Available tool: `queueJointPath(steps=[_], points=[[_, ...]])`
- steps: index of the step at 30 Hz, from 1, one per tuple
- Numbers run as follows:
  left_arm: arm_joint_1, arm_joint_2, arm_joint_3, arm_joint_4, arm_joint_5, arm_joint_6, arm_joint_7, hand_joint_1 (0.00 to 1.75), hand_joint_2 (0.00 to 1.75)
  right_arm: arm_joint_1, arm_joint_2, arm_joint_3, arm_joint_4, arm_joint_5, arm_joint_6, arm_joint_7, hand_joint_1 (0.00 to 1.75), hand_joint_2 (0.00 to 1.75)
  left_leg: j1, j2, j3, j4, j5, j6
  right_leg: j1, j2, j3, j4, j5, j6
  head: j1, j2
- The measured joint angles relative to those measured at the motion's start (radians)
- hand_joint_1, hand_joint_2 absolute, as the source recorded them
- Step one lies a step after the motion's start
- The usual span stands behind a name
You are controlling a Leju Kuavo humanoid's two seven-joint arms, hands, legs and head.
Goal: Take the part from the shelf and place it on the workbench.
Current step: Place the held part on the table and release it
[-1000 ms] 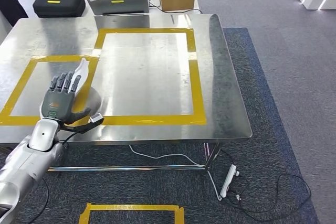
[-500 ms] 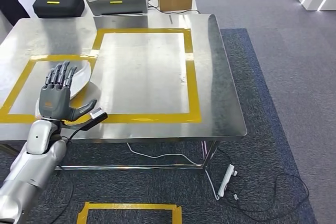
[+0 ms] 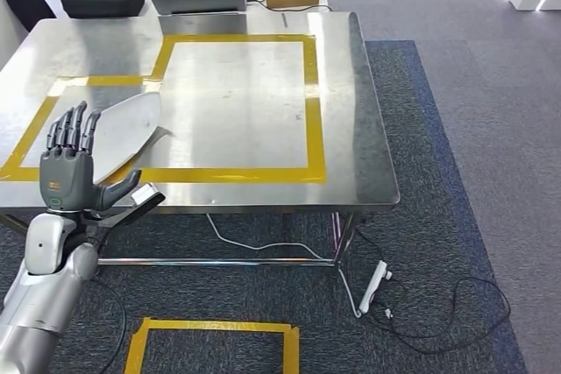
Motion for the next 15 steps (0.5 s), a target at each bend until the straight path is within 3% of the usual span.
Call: queueJointPath(steps=[1, 3, 4, 6, 8, 9, 10, 11, 12, 13, 15], points=[[0.003, 0.000, 0.001, -0.010, -0.003, 0.000, 0.002, 0.00, 0.00, 0.000, 0.000, 0.000, 0.000, 0.001, 0.000, 0.001, 0.00, 0.00, -0.004, 0.002, 0.015, -0.029, -0.002, 0.002, 0.000, -0.001, -0.002, -0.002, 0.009, 0.006, 0.001, 0.000], [0.015, 0.001, 0.002, -0.024, -0.010, 0.000, 0.005, 0.00, 0.00, 0.001, 0.000, 0.000, 0.000, 0.002, 0.000, 0.004, 0.00, 0.00, -0.006, 0.002, 0.009, -0.040, 0.012, 0.005, -0.003, -0.002, -0.005, -0.008, 0.022, 0.019, 0.001, 0.000], [0.021, 0.001, 0.002, -0.030, -0.013, 0.000, 0.007, 0.00, 0.00, 0.001, 0.000, 0.000, 0.000, 0.003, 0.000, 0.006, 0.00, 0.00, -0.005, 0.003, 0.002, -0.043, 0.022, 0.010, -0.004, 0.000, -0.012, -0.004, 0.012, 0.025, 0.001, 0.000], [0.035, 0.000, 0.003, -0.042, -0.018, 0.000, 0.012, 0.00, 0.00, 0.002, -0.001, 0.000, 0.000, 0.006, 0.000, 0.011, 0.00, 0.00, -0.002, 0.004, -0.019, -0.048, 0.046, 0.023, -0.005, 0.008, -0.040, 0.058, -0.059, 0.034, 0.005, 0.000], [0.052, 0.001, 0.004, -0.051, -0.019, 0.000, 0.018, 0.00, 0.00, 0.003, -0.002, 0.000, 0.000, 0.008, 0.001, 0.015, 0.00, 0.00, -0.005, 0.004, -0.046, -0.047, 0.066, 0.030, -0.004, 0.014, -0.074, 0.183, -0.149, 0.038, 0.013, 0.000], [0.061, 0.001, 0.005, -0.054, -0.019, 0.000, 0.018, 0.00, 0.00, 0.003, -0.002, 0.000, 0.000, 0.008, 0.001, 0.017, 0.00, 0.00, -0.007, 0.004, -0.059, -0.045, 0.075, 0.031, -0.004, 0.015, -0.083, 0.238, -0.171, 0.039, 0.017, 0.000], [0.072, 0.002, 0.007, -0.058, -0.019, 0.000, 0.019, 0.00, 0.00, 0.003, -0.003, 0.000, 0.000, 0.008, 0.002, 0.020, 0.00, 0.00, -0.009, 0.004, -0.073, -0.043, 0.085, 0.032, -0.004, 0.015, -0.078, 0.266, -0.171, 0.038, 0.021, 0.000], [0.084, 0.004, 0.010, -0.062, -0.019, 0.000, 0.020, 0.00, 0.00, 0.003, -0.004, 0.000, 0.000, 0.008, 0.003, 0.022, 0.00, 0.00, -0.012, 0.004, -0.086, -0.041, 0.093, 0.032, -0.003, 0.015, -0.055, 0.258, -0.152, 0.036, 0.025, 0.000], [0.096, 0.006, 0.013, -0.067, -0.019, 0.000, 0.022, 0.00, 0.00, 0.003, -0.004, 0.000, 0.000, 0.007, 0.004, 0.025, 0.00, 0.00, -0.014, 0.004, -0.098, -0.038, 0.100, 0.031, -0.002, 0.016, -0.014, 0.214, -0.125, 0.031, 0.032, 0.000], [0.108, 0.008, 0.016, -0.072, -0.017, 0.000, 0.023, 0.00, 0.00, 0.002, -0.005, 0.000, 0.000, 0.006, 0.005, 0.029, 0.00, 0.00, -0.016, 0.003, -0.108, -0.035, 0.107, 0.030, 0.001, 0.019, 0.039, 0.142, -0.104, 0.022, 0.039, 0.000], [0.125, 0.012, 0.023, -0.082, -0.011, 0.000, 0.024, 0.00, 0.00, 0.001, -0.007, 0.000, -0.001, 0.002, 0.007, 0.034, 0.00, 0.00, -0.018, 0.003, -0.122, -0.031, 0.119, 0.024, 0.005, 0.024, 0.136, 0.003, -0.100, 0.006, 0.048, 0.000]])
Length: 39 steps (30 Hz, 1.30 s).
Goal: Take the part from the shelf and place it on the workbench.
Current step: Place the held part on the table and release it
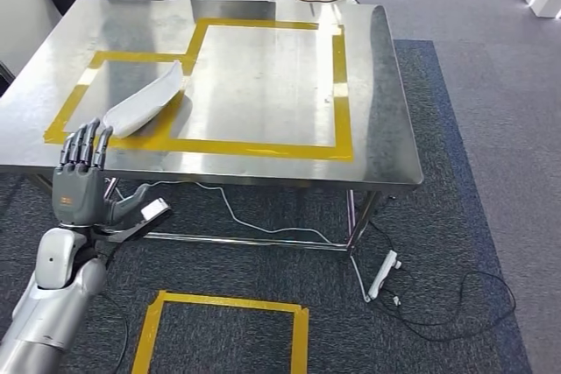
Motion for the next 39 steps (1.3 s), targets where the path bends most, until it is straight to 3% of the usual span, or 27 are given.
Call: queueJointPath(steps=[2, 4, 6, 8, 9, 10, 11, 13, 14, 16, 17, 19, 20, 22, 24, 25, 26, 27, 29, 31, 32, 34, 35, 36, 39], points=[[0.021, 0.005, 0.004, -0.009, 0.011, 0.000, 0.010, 0.00, 0.00, 0.000, -0.002, -0.001, 0.000, -0.004, 0.001, 0.004, 0.00, 0.00, 0.002, 0.000, -0.006, -0.001, 0.015, -0.011, 0.005, 0.002, 0.034, -0.054, -0.008, -0.008, 0.004, 0.000], [0.054, 0.014, 0.007, -0.018, 0.023, 0.000, 0.029, 0.00, 0.00, 0.002, -0.001, -0.004, 0.000, -0.007, 0.001, 0.011, 0.00, 0.00, 0.005, -0.001, -0.011, 0.000, 0.015, -0.023, 0.002, -0.002, 0.025, -0.065, 0.010, -0.017, 0.006, 0.000], [0.087, 0.024, 0.009, -0.025, 0.024, 0.000, 0.036, 0.00, 0.00, 0.001, -0.001, -0.008, 0.000, -0.008, 0.001, 0.018, 0.00, 0.00, 0.008, -0.002, -0.029, 0.050, -0.047, -0.034, -0.004, -0.008, 0.009, -0.074, 0.033, -0.028, -0.002, 0.000], [0.116, 0.028, 0.016, -0.026, 0.020, 0.000, 0.029, 0.00, 0.00, 0.001, -0.001, -0.011, 0.000, -0.011, 0.001, 0.027, 0.00, 0.00, 0.016, -0.003, -0.057, 0.169, -0.144, -0.047, -0.004, -0.013, -0.012, -0.072, 0.050, -0.033, -0.012, 0.000], [0.134, 0.028, 0.021, -0.025, 0.021, 0.000, 0.023, 0.00, 0.00, 0.001, -0.001, -0.012, 0.000, -0.013, 0.002, 0.032, 0.00, 0.00, 0.021, -0.003, -0.067, 0.230, -0.172, -0.053, -0.004, -0.015, -0.025, -0.070, 0.059, -0.031, -0.014, 0.000], [0.151, 0.027, 0.025, -0.024, 0.026, 0.000, 0.017, 0.00, 0.00, 0.001, -0.001, -0.012, 0.000, -0.016, 0.002, 0.038, 0.00, 0.00, 0.026, -0.003, -0.067, 0.271, -0.175, -0.059, -0.005, -0.016, -0.039, -0.068, 0.067, -0.028, -0.014, 0.000], [0.169, 0.025, 0.029, -0.022, 0.038, 0.000, 0.009, 0.00, 0.00, 0.001, -0.001, -0.014, 0.000, -0.021, 0.002, 0.044, 0.00, 0.00, 0.031, -0.003, -0.053, 0.280, -0.156, -0.064, -0.006, -0.017, -0.054, -0.063, 0.076, -0.024, -0.014, 0.000], [0.199, 0.019, 0.036, -0.013, 0.077, 0.000, -0.010, 0.00, 0.00, 0.000, -0.001, -0.021, 0.000, -0.036, 0.002, 0.054, 0.00, 0.00, 0.041, -0.002, 0.022, 0.194, -0.096, -0.075, -0.011, -0.019, -0.084, -0.048, 0.088, -0.013, -0.016, 0.000], [0.213, 0.013, 0.040, -0.006, 0.096, 0.000, -0.019, 0.00, 0.00, 0.000, -0.002, -0.026, -0.001, -0.045, 0.002, 0.057, 0.00, 0.00, 0.043, -0.002, 0.072, 0.122, -0.089, -0.080, -0.012, -0.019, -0.097, -0.038, 0.092, -0.007, -0.017, 0.000], [0.237, 0.001, 0.046, 0.007, 0.117, 0.000, -0.029, 0.00, 0.00, -0.001, -0.002, -0.037, -0.002, -0.056, 0.002, 0.061, 0.00, 0.00, 0.040, -0.003, 0.133, 0.018, -0.107, -0.073, -0.011, -0.020, -0.115, -0.023, 0.103, 0.007, -0.020, 0.000], [0.248, -0.005, 0.048, 0.012, 0.124, 0.000, -0.031, 0.00, 0.00, -0.001, -0.003, -0.041, -0.002, -0.060, 0.002, 0.062, 0.00, 0.00, 0.036, -0.004, 0.139, 0.000, -0.116, -0.064, -0.011, -0.021, -0.120, -0.021, 0.111, 0.015, -0.020, 0.000], [0.268, -0.018, 0.050, 0.023, 0.151, 0.000, -0.039, 0.00, 0.00, 0.001, -0.003, -0.050, -0.002, -0.069, 0.003, 0.065, 0.00, 0.00, 0.032, -0.002, 0.122, 0.001, -0.106, -0.041, -0.014, -0.021, -0.128, -0.020, 0.119, 0.030, -0.019, 0.000], [0.276, -0.027, 0.050, 0.032, 0.175, 0.000, -0.043, 0.00, 0.00, 0.002, -0.004, -0.056, -0.002, -0.074, 0.007, 0.068, 0.00, 0.00, 0.031, -0.001, 0.112, 0.002, -0.097, -0.028, -0.016, -0.019, -0.137, -0.008, 0.100, 0.035, -0.019, 0.000], [0.288, -0.052, 0.051, 0.062, 0.224, 0.000, -0.047, 0.00, 0.00, 0.004, -0.010, -0.066, -0.003, -0.084, 0.020, 0.072, 0.00, 0.00, 0.028, 0.002, 0.087, 0.001, -0.075, -0.008, -0.018, -0.014, -0.166, 0.076, 0.009, 0.039, -0.015, 0.000], [0.303, -0.079, 0.055, 0.107, 0.255, -0.001, -0.063, 0.00, 0.00, 0.005, -0.018, -0.077, -0.003, -0.098, 0.034, 0.077, 0.00, 0.00, 0.021, 0.002, 0.056, 0.002, -0.051, 0.001, -0.016, -0.011, -0.193, 0.205, -0.080, 0.039, -0.012, 0.000], [0.309, -0.096, 0.062, 0.139, 0.270, -0.001, -0.080, 0.00, 0.00, 0.006, -0.021, -0.083, -0.004, -0.106, 0.039, 0.081, 0.00, 0.00, 0.016, 0.002, 0.040, 0.003, -0.039, 0.003, -0.014, -0.010, -0.193, 0.249, -0.093, 0.037, -0.012, 0.000], [0.313, -0.115, 0.073, 0.183, 0.292, -0.002, -0.102, 0.00, 0.00, 0.007, -0.024, -0.090, -0.005, -0.116, 0.043, 0.087, 0.00, 0.00, 0.012, 0.002, 0.025, 0.003, -0.028, 0.005, -0.011, -0.009, -0.176, 0.261, -0.082, 0.032, -0.012, 0.000], [0.314, -0.136, 0.086, 0.233, 0.318, -0.002, -0.124, 0.00, 0.00, 0.008, -0.026, -0.097, -0.007, -0.124, 0.046, 0.093, 0.00, 0.00, 0.007, 0.002, 0.011, 0.004, -0.017, 0.006, -0.006, -0.009, -0.142, 0.239, -0.054, 0.025, -0.011, 0.000], [0.308, -0.177, 0.113, 0.346, 0.370, -0.004, -0.167, 0.00, 0.00, 0.007, -0.032, -0.110, -0.012, -0.139, 0.052, 0.108, 0.00, 0.00, 0.001, 0.001, -0.008, 0.004, 0.002, 0.006, 0.008, -0.005, -0.033, 0.107, -0.012, 0.000, -0.011, 0.000], [0.289, -0.210, 0.137, 0.477, 0.421, -0.026, -0.199, 0.00, 0.00, 0.004, -0.038, -0.125, -0.016, -0.161, 0.061, 0.128, 0.00, 0.00, -0.001, 0.001, -0.019, 0.003, 0.022, 0.001, 0.019, -0.001, 0.063, -0.033, -0.022, -0.019, -0.012, 0.000], [0.279, -0.224, 0.151, 0.549, 0.444, -0.045, -0.203, 0.00, 0.00, 0.003, -0.041, -0.133, -0.018, -0.174, 0.065, 0.139, 0.00, 0.00, -0.001, 0.001, -0.021, 0.001, 0.032, -0.003, 0.022, -0.001, 0.082, -0.070, -0.032, -0.022, -0.012, 0.000], [0.274, -0.247, 0.176, 0.684, 0.471, -0.090, -0.178, 0.00, 0.00, 0.004, -0.041, -0.150, -0.019, -0.197, 0.072, 0.160, 0.00, 0.00, 0.001, 0.002, -0.025, -0.003, 0.044, -0.014, 0.021, -0.003, 0.077, -0.092, -0.021, -0.025, -0.011, 0.000], [0.276, -0.257, 0.185, 0.738, 0.474, -0.109, -0.156, 0.00, 0.00, 0.006, -0.041, -0.158, -0.020, -0.207, 0.073, 0.168, 0.00, 0.00, 0.001, 0.001, -0.029, 0.003, 0.031, -0.020, 0.018, -0.005, 0.068, -0.096, -0.009, -0.030, -0.010, 0.000], [0.280, -0.266, 0.191, 0.785, 0.473, -0.127, -0.130, 0.00, 0.00, 0.007, -0.042, -0.167, -0.020, -0.216, 0.074, 0.175, 0.00, 0.00, 0.002, 0.000, -0.036, 0.025, -0.003, -0.026, 0.015, -0.009, 0.059, -0.099, 0.003, -0.034, -0.012, 0.000], [0.288, -0.291, 0.202, 0.893, 0.460, -0.169, -0.042, 0.00, 0.00, 0.007, -0.041, -0.193, -0.021, -0.243, 0.070, 0.190, 0.00, 0.00, 0.013, -0.001, -0.068, 0.197, -0.158, -0.045, 0.011, -0.017, 0.022, -0.095, 0.036, -0.039, -0.018, 0.000]])
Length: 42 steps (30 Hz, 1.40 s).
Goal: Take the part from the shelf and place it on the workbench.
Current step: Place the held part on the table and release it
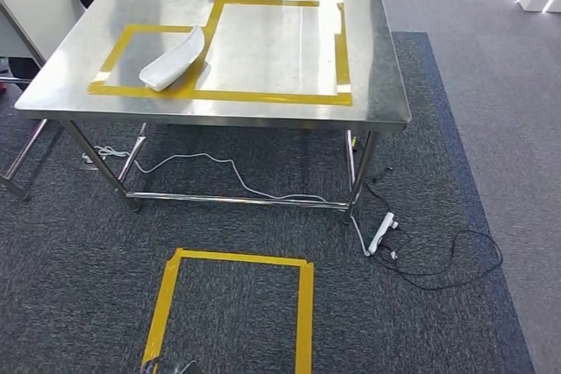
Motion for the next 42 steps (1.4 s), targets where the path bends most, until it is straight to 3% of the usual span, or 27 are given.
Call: queueJointPath(steps=[1, 2, 3, 4, 6, 8, 10, 11, 13, 15, 16, 17, 19, 21, 23, 25, 27, 28, 30, 31, 32, 34, 36, 38, 39, 41, 42], points=[[0.001, -0.008, 0.001, 0.026, -0.010, -0.010, 0.030, 0.00, 0.00, -0.001, 0.001, -0.008, 0.000, -0.008, -0.002, 0.003, 0.00, 0.00, 0.004, 0.000, -0.005, 0.058, -0.019, -0.006, -0.001, -0.003, -0.015, 0.005, 0.011, 0.002, -0.001, 0.000], [0.001, -0.014, 0.001, 0.047, -0.020, -0.020, 0.059, 0.00, 0.00, -0.002, 0.001, -0.016, 0.000, -0.015, -0.003, 0.005, 0.00, 0.00, 0.008, 0.000, 0.002, 0.092, -0.012, -0.010, -0.003, -0.006, -0.032, 0.013, 0.020, 0.006, -0.002, 0.000], [0.002, -0.019, 0.001, 0.064, -0.028, -0.031, 0.085, 0.00, 0.00, -0.003, 0.002, -0.023, 0.000, -0.021, -0.004, 0.007, 0.00, 0.00, 0.011, 0.000, 0.024, 0.088, 0.014, -0.015, -0.006, -0.008, -0.051, 0.023, 0.028, 0.011, -0.003, 0.000], [0.002, -0.023, 0.001, 0.078, -0.033, -0.042, 0.106, 0.00, 0.00, -0.005, 0.002, -0.031, 0.000, -0.027, -0.004, 0.009, 0.00, 0.00, 0.015, 0.000, 0.064, 0.047, 0.044, -0.019, -0.009, -0.009, -0.071, 0.035, 0.033, 0.017, -0.003, 0.000], [0.001, -0.029, 0.001, 0.097, -0.029, -0.059, 0.132, 0.00, 0.00, -0.007, 0.002, -0.043, -0.001, -0.033, -0.004, 0.015, 0.00, 0.00, 0.019, -0.001, 0.165, -0.095, 0.056, -0.022, -0.012, -0.011, -0.104, 0.061, 0.041, 0.029, -0.005, 0.000], [0.000, -0.034, 0.001, 0.112, -0.023, -0.066, 0.146, 0.00, 0.00, -0.009, 0.003, -0.052, -0.001, -0.035, -0.006, 0.019, 0.00, 0.00, 0.015, -0.001, 0.217, -0.186, 0.033, -0.009, -0.012, -0.013, -0.122, 0.075, 0.053, 0.041, -0.007, 0.000], [0.000, -0.036, 0.002, 0.125, -0.023, -0.068, 0.156, 0.00, 0.00, -0.007, 0.004, -0.059, -0.001, -0.036, -0.008, 0.024, 0.00, 0.00, 0.010, 0.000, 0.210, -0.198, 0.039, 0.013, -0.016, -0.012, -0.129, 0.076, 0.068, 0.056, -0.008, 0.000], [0.000, -0.038, 0.002, 0.130, -0.024, -0.068, 0.159, 0.00, 0.00, -0.006, 0.004, -0.063, -0.001, -0.036, -0.009, 0.026, 0.00, 0.00, 0.010, 0.002, 0.200, -0.199, 0.048, 0.024, -0.018, -0.010, -0.135, 0.080, 0.059, 0.062, -0.008, 0.000], [0.001, -0.042, 0.002, 0.137, -0.026, -0.068, 0.162, 0.00, 0.00, -0.004, 0.004, -0.068, -0.001, -0.036, -0.010, 0.029, 0.00, 0.00, 0.011, 0.006, 0.174, -0.202, 0.072, 0.043, -0.022, -0.002, -0.159, 0.136, -0.015, 0.072, -0.005, 0.000], [0.000, -0.045, 0.002, 0.139, -0.027, -0.068, 0.162, 0.00, 0.00, -0.005, 0.004, -0.069, -0.001, -0.036, -0.010, 0.030, 0.00, 0.00, 0.009, 0.007, 0.143, -0.200, 0.097, 0.051, -0.022, 0.005, -0.187, 0.257, -0.117, 0.077, 0.002, 0.000], [-0.001, -0.045, 0.002, 0.140, -0.027, -0.068, 0.162, 0.00, 0.00, -0.006, 0.004, -0.069, -0.001, -0.036, -0.009, 0.029, 0.00, 0.00, 0.007, 0.008, 0.127, -0.199, 0.110, 0.051, -0.022, 0.006, -0.192, 0.314, -0.141, 0.078, 0.004, 0.000], [-0.001, -0.046, 0.002, 0.141, -0.028, -0.067, 0.162, 0.00, 0.00, -0.006, 0.005, -0.069, -0.001, -0.036, -0.008, 0.029, 0.00, 0.00, 0.005, 0.008, 0.111, -0.198, 0.122, 0.051, -0.021, 0.007, -0.185, 0.350, -0.140, 0.078, 0.005, 0.000], [-0.002, -0.046, 0.002, 0.143, -0.034, -0.065, 0.162, 0.00, 0.00, -0.006, 0.005, -0.069, -0.001, -0.036, -0.004, 0.028, 0.00, 0.00, 0.002, 0.008, 0.083, -0.196, 0.144, 0.050, -0.020, 0.008, -0.125, 0.323, -0.087, 0.071, 0.006, 0.000], [-0.005, -0.050, 0.002, 0.144, -0.044, -0.064, 0.162, 0.00, 0.00, -0.009, 0.005, -0.069, -0.002, -0.036, -0.002, 0.026, 0.00, 0.00, -0.001, 0.006, 0.064, -0.194, 0.165, 0.046, -0.015, 0.010, -0.006, 0.170, -0.057, 0.057, 0.006, 0.000], [-0.008, -0.055, 0.000, 0.145, -0.050, -0.064, 0.162, 0.00, 0.00, -0.013, 0.006, -0.069, -0.002, -0.036, 0.001, 0.024, 0.00, 0.00, -0.002, 0.006, 0.054, -0.195, 0.188, 0.036, -0.008, 0.012, 0.084, 0.028, -0.074, 0.046, 0.006, 0.000], [-0.008, -0.057, 0.000, 0.146, -0.051, -0.064, 0.162, 0.00, 0.00, -0.013, 0.007, -0.069, -0.003, -0.036, 0.003, 0.024, 0.00, 0.00, 0.000, 0.006, 0.049, -0.202, 0.211, 0.024, -0.005, 0.013, 0.094, -0.009, -0.076, 0.039, 0.007, 0.000], [-0.008, -0.058, 0.000, 0.148, -0.051, -0.064, 0.162, 0.00, 0.00, -0.011, 0.008, -0.070, -0.003, -0.036, 0.003, 0.024, 0.00, 0.00, 0.001, 0.003, 0.040, -0.193, 0.191, 0.012, -0.007, 0.008, 0.073, -0.010, -0.051, 0.027, 0.005, 0.000], [-0.008, -0.057, 0.000, 0.149, -0.051, -0.064, 0.162, 0.00, 0.00, -0.010, 0.009, -0.070, -0.003, -0.036, 0.003, 0.025, 0.00, 0.00, 0.002, 0.002, 0.032, -0.167, 0.151, 0.007, -0.010, 0.005, 0.060, -0.009, -0.037, 0.020, 0.002, 0.000], [-0.008, -0.057, 0.000, 0.149, -0.051, -0.064, 0.162, 0.00, 0.00, -0.010, 0.009, -0.070, -0.003, -0.036, 0.003, 0.024, 0.00, 0.00, 0.004, 0.001, 0.015, -0.057, 0.035, -0.001, -0.010, 0.000, 0.026, -0.001, -0.016, 0.012, -0.006, 0.000], [-0.008, -0.056, 0.000, 0.150, -0.051, -0.065, 0.162, 0.00, 0.00, -0.010, 0.009, -0.070, -0.003, -0.036, 0.004, 0.024, 0.00, 0.00, 0.005, 0.001, 0.009, 0.009, -0.005, -0.004, -0.009, -0.003, 0.008, 0.006, -0.005, 0.011, -0.008, 0.000], [-0.009, -0.056, 0.000, 0.151, -0.052, -0.066, 0.162, 0.00, 0.00, -0.010, 0.009, -0.070, -0.003, -0.037, 0.006, 0.022, 0.00, 0.00, 0.005, 0.001, 0.009, 0.063, -0.019, -0.006, -0.008, -0.005, -0.011, 0.015, 0.005, 0.010, -0.009, 0.000], [-0.011, -0.056, -0.001, 0.152, -0.058, -0.069, 0.164, 0.00, 0.00, -0.011, 0.009, -0.073, -0.003, -0.041, 0.010, 0.017, 0.00, 0.00, 0.005, 0.002, 0.041, 0.090, 0.025, -0.007, -0.008, -0.008, -0.054, 0.036, 0.024, 0.013, -0.010, 0.000], [-0.012, -0.055, -0.003, 0.152, -0.065, -0.071, 0.167, 0.00, 0.00, -0.011, 0.010, -0.077, -0.003, -0.048, 0.014, 0.011, 0.00, 0.00, 0.005, 0.001, 0.129, -0.008, 0.064, -0.002, -0.008, -0.009, -0.096, 0.061, 0.041, 0.020, -0.011, 0.000], [-0.012, -0.055, -0.003, 0.152, -0.069, -0.070, 0.168, 0.00, 0.00, -0.011, 0.012, -0.081, -0.003, -0.055, 0.016, 0.007, 0.00, 0.00, 0.002, 0.000, 0.219, -0.144, 0.039, 0.007, -0.006, -0.009, -0.123, 0.079, 0.056, 0.030, -0.011, 0.000], [-0.013, -0.055, -0.004, 0.152, -0.069, -0.069, 0.169, 0.00, 0.00, -0.011, 0.013, -0.084, -0.003, -0.058, 0.016, 0.005, 0.00, 0.00, 0.000, -0.001, 0.240, -0.185, 0.023, 0.013, -0.006, -0.010, -0.130, 0.082, 0.066, 0.035, -0.011, 0.000], [-0.012, -0.056, -0.004, 0.153, -0.070, -0.068, 0.171, 0.00, 0.00, -0.010, 0.014, -0.090, -0.003, -0.061, 0.016, 0.003, 0.00, 0.00, -0.003, 0.000, 0.237, -0.205, 0.026, 0.026, -0.007, -0.010, -0.138, 0.080, 0.086, 0.044, -0.011, 0.000], [-0.012, -0.057, -0.004, 0.154, -0.070, -0.067, 0.173, 0.00, 0.00, -0.009, 0.015, -0.092, -0.003, -0.062, 0.015, 0.001, 0.00, 0.00, -0.003, 0.003, 0.225, -0.206, 0.038, 0.034, -0.009, -0.007, -0.145, 0.083, 0.078, 0.049, -0.012, 0.000]])
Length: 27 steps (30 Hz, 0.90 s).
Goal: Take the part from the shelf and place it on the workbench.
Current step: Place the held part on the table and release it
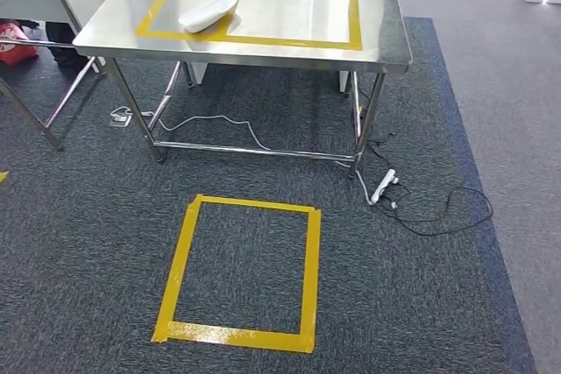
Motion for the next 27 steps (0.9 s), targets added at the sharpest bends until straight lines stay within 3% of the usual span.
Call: queueJointPath(steps=[1, 2, 4, 5, 6, 8, 9, 10, 12, 13, 15, 16, 18, 20, 21, 22, 23, 25, 27], points=[[0.000, 0.000, 0.000, 0.001, 0.000, 0.000, 0.002, 0.00, 0.00, 0.002, 0.001, -0.001, 0.000, 0.000, -0.001, -0.001, 0.00, 0.00, 0.002, 0.003, -0.015, -0.001, 0.014, 0.008, -0.001, 0.004, -0.009, 0.017, -0.029, 0.005, 0.001, 0.000], [0.000, -0.001, 0.000, 0.002, -0.001, 0.000, 0.003, 0.00, 0.00, 0.003, 0.001, -0.002, 0.000, -0.001, -0.001, -0.002, 0.00, 0.00, 0.003, 0.006, -0.032, -0.003, 0.028, 0.014, -0.003, 0.008, -0.023, 0.050, -0.077, 0.010, 0.003, 0.000], [-0.001, -0.001, 0.000, 0.002, -0.002, 0.000, 0.005, 0.00, 0.00, 0.004, 0.002, -0.002, 0.000, -0.001, -0.001, -0.004, 0.00, 0.00, 0.003, 0.008, -0.069, -0.002, 0.058, 0.020, -0.005, 0.014, -0.047, 0.163, -0.186, 0.017, 0.010, 0.000], [-0.001, -0.001, 0.000, 0.002, -0.002, 0.001, 0.006, 0.00, 0.00, 0.004, 0.003, -0.002, 0.000, 0.000, -0.001, -0.005, 0.00, 0.00, 0.003, 0.009, -0.088, -0.001, 0.072, 0.019, -0.005, 0.014, -0.052, 0.221, -0.209, 0.018, 0.012, 0.000], [-0.001, -0.001, 0.000, 0.002, -0.002, 0.001, 0.007, 0.00, 0.00, 0.003, 0.003, -0.002, 0.000, 0.000, -0.001, -0.006, 0.00, 0.00, 0.003, 0.009, -0.107, 0.000, 0.086, 0.017, -0.005, 0.014, -0.047, 0.262, -0.207, 0.019, 0.014, 0.000], [-0.001, -0.001, 0.000, 0.002, -0.002, 0.004, 0.011, 0.00, 0.00, 0.003, 0.003, -0.002, 0.000, 0.000, 0.000, -0.008, 0.00, 0.00, 0.003, 0.010, -0.144, 0.002, 0.111, 0.013, -0.005, 0.014, -0.001, 0.264, -0.140, 0.016, 0.015, 0.000], [-0.002, -0.001, 0.000, 0.002, -0.003, 0.006, 0.013, 0.00, 0.00, 0.003, 0.003, -0.002, 0.000, 0.000, 0.000, -0.008, 0.00, 0.00, 0.003, 0.010, -0.158, 0.003, 0.123, 0.010, -0.005, 0.015, 0.046, 0.216, -0.110, 0.013, 0.016, 0.000], [-0.002, -0.001, 0.000, 0.002, -0.003, 0.008, 0.014, 0.00, 0.00, 0.002, 0.003, -0.002, 0.000, 0.000, 0.000, -0.009, 0.00, 0.00, 0.001, 0.010, -0.168, 0.005, 0.134, 0.005, -0.003, 0.015, 0.111, 0.137, -0.104, 0.009, 0.017, 0.000], [-0.003, -0.001, 0.000, 0.002, -0.007, 0.011, 0.018, 0.00, 0.00, -0.001, 0.003, -0.002, 0.000, -0.002, 0.000, -0.010, 0.00, 0.00, -0.001, 0.010, -0.177, 0.009, 0.154, -0.004, -0.001, 0.015, 0.221, -0.025, -0.144, 0.000, 0.019, 0.000], [-0.003, -0.001, 0.000, 0.002, -0.008, 0.012, 0.020, 0.00, 0.00, -0.002, 0.003, -0.002, 0.000, -0.004, 0.000, -0.011, 0.00, 0.00, -0.001, 0.010, -0.180, 0.009, 0.163, -0.010, 0.001, 0.016, 0.248, -0.073, -0.166, -0.004, 0.020, 0.000], [-0.004, -0.001, 0.000, 0.002, -0.010, 0.014, 0.022, 0.00, 0.00, -0.001, 0.003, -0.003, 0.000, -0.006, 0.000, -0.011, 0.00, 0.00, 0.002, 0.010, -0.185, 0.011, 0.172, -0.023, 0.001, 0.014, 0.245, -0.091, -0.168, -0.017, 0.020, 0.000], [-0.003, 0.000, 0.000, 0.002, -0.011, 0.014, 0.023, 0.00, 0.00, 0.001, 0.003, -0.004, 0.000, -0.007, 0.000, -0.011, 0.00, 0.00, 0.004, 0.009, -0.190, 0.022, 0.156, -0.030, 0.001, 0.012, 0.239, -0.090, -0.160, -0.025, 0.019, 0.000], [-0.001, 0.001, 0.000, 0.002, -0.011, 0.014, 0.024, 0.00, 0.00, 0.003, 0.004, -0.007, 0.000, -0.007, 0.000, -0.011, 0.00, 0.00, 0.006, 0.006, -0.214, 0.106, 0.073, -0.040, -0.001, 0.007, 0.224, -0.089, -0.144, -0.038, 0.013, 0.000], [0.001, 0.002, 0.000, 0.002, -0.012, 0.014, 0.026, 0.00, 0.00, 0.005, 0.005, -0.009, 0.000, -0.008, 0.000, -0.012, 0.00, 0.00, 0.007, 0.006, -0.246, 0.241, -0.008, -0.047, 0.002, 0.004, 0.205, -0.084, -0.130, -0.043, 0.007, 0.000], [0.001, 0.002, 0.000, 0.002, -0.013, 0.014, 0.027, 0.00, 0.00, 0.005, 0.005, -0.010, 0.000, -0.008, 0.000, -0.012, 0.00, 0.00, 0.007, 0.006, -0.250, 0.285, -0.021, -0.049, 0.003, 0.003, 0.195, -0.080, -0.125, -0.043, 0.006, 0.000], [0.001, 0.003, 0.000, 0.002, -0.013, 0.014, 0.028, 0.00, 0.00, 0.006, 0.005, -0.011, 0.000, -0.008, 0.000, -0.012, 0.00, 0.00, 0.007, 0.006, -0.237, 0.292, -0.014, -0.048, 0.005, 0.003, 0.185, -0.075, -0.121, -0.042, 0.005, 0.000], [0.001, 0.003, 0.000, 0.002, -0.014, 0.014, 0.029, 0.00, 0.00, 0.006, 0.005, -0.012, 0.000, -0.008, 0.000, -0.012, 0.00, 0.00, 0.006, 0.006, -0.204, 0.256, 0.007, -0.044, 0.006, 0.003, 0.175, -0.069, -0.119, -0.041, 0.005, 0.000], [0.002, 0.004, 0.000, 0.003, -0.017, 0.014, 0.030, 0.00, 0.00, 0.006, 0.006, -0.015, 0.000, -0.008, 0.000, -0.013, 0.00, 0.00, 0.002, 0.004, -0.108, 0.115, 0.043, -0.029, 0.009, 0.002, 0.163, -0.055, -0.118, -0.039, 0.005, 0.000], [0.002, 0.005, 0.000, 0.003, -0.020, 0.015, 0.030, 0.00, 0.00, 0.005, 0.009, -0.016, 0.000, -0.008, 0.000, -0.015, 0.00, 0.00, -0.003, 0.004, -0.053, 0.022, 0.053, -0.016, 0.011, 0.002, 0.156, -0.046, -0.115, -0.032, 0.006, 0.000]])
